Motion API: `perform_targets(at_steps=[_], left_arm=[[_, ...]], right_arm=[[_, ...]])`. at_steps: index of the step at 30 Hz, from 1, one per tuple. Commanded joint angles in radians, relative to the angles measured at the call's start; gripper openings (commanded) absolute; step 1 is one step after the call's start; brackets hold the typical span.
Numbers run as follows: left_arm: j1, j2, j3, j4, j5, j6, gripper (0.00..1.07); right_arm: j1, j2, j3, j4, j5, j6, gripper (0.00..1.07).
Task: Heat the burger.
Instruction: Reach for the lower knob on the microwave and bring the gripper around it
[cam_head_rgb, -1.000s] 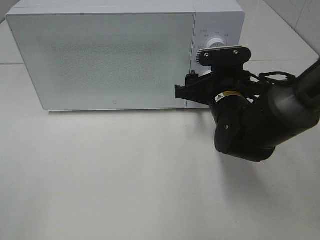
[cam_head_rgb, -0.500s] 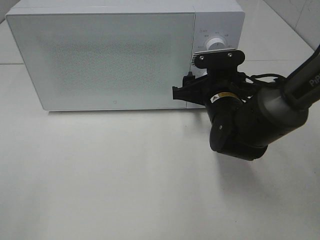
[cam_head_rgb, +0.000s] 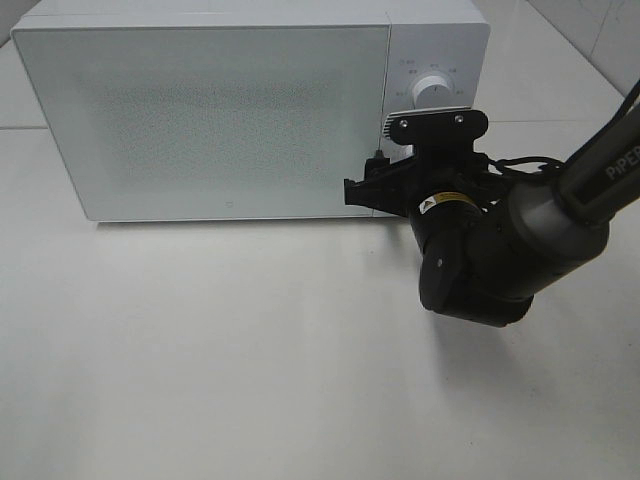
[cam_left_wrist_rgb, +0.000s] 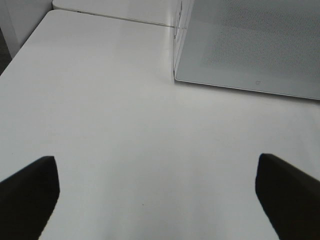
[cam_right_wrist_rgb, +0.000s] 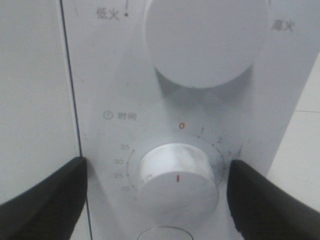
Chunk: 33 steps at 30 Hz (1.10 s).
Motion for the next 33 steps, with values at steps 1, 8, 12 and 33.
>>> perform_targets(at_steps=[1, 8, 12, 33], left_arm=[[0.004, -0.019, -0.001, -0.005, -0.004, 0.003, 1.0], [0.004, -0.019, -0.001, -0.005, -0.004, 0.003, 1.0], [0.004, -0.019, -0.001, -0.005, -0.004, 0.003, 1.0], [0.004, -0.019, -0.001, -0.005, -0.004, 0.003, 1.0]], right_arm=[[-0.011, -0.002, -0.013, -0.005, -0.058, 0.008, 0.66], [-0.011, -0.002, -0.013, -0.004, -0.063, 0.008, 0.29], [-0.011, -0.002, -0.013, -0.027, -0.062, 0.039, 0.01], [-0.011, -0.002, -0.013, -0.119, -0.2, 0.515, 0.0]])
